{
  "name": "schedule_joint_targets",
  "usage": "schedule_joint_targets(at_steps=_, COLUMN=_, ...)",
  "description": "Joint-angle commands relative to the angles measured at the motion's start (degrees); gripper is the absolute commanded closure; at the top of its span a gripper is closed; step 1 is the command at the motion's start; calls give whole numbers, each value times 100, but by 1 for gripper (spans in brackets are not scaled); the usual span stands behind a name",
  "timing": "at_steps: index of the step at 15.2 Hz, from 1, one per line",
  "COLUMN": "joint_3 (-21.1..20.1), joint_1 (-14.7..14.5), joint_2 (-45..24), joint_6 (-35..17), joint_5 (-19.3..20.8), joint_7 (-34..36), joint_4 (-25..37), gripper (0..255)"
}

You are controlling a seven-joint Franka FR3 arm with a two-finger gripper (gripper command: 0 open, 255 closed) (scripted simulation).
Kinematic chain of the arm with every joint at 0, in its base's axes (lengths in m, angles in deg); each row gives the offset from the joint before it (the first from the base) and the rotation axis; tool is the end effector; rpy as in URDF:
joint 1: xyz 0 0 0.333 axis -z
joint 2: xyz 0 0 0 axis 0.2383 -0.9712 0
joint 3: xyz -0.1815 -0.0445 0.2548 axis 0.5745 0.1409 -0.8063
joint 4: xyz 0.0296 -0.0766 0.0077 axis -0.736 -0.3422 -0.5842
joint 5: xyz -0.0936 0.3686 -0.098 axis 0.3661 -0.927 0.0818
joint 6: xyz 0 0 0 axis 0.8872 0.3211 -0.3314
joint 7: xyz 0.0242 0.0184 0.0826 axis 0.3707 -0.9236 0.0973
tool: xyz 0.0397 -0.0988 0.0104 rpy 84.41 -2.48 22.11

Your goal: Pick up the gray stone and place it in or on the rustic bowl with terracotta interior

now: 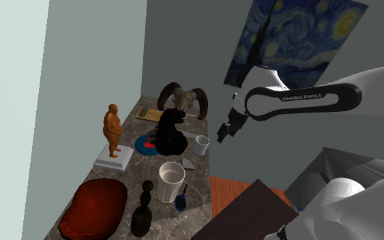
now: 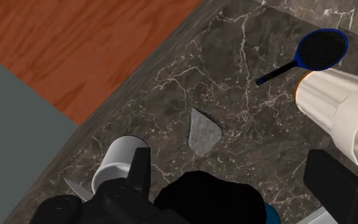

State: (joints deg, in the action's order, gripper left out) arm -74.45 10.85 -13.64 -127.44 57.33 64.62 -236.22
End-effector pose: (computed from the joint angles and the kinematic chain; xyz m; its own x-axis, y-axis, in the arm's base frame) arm 0.4127 -0.0264 0.4060 0.9973 0.0253 0.0688 0.0260 -0.9996 -0.0105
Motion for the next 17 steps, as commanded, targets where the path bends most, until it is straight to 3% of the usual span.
schedule_joint_targets(at_steps=1, joint_3=41, joint_1=-61, joint_2=-374, joint_6=-413, joint_5=-83, joint_7=-102, joint_4=-34, gripper=0)
schedule_joint_targets(at_steps=11, joint_3=111, joint_1=-334, joint_2=-2734, joint_6=-2109, joint_5=-1023, joint_7=-1026, joint_4=559, gripper=0)
schedule_joint_targets(at_steps=17, joint_3=-219, joint_1=-197, joint_2=-4170, joint_6=-2741, joint_5=-1724, joint_7=-1687, joint_4=1306, gripper=0)
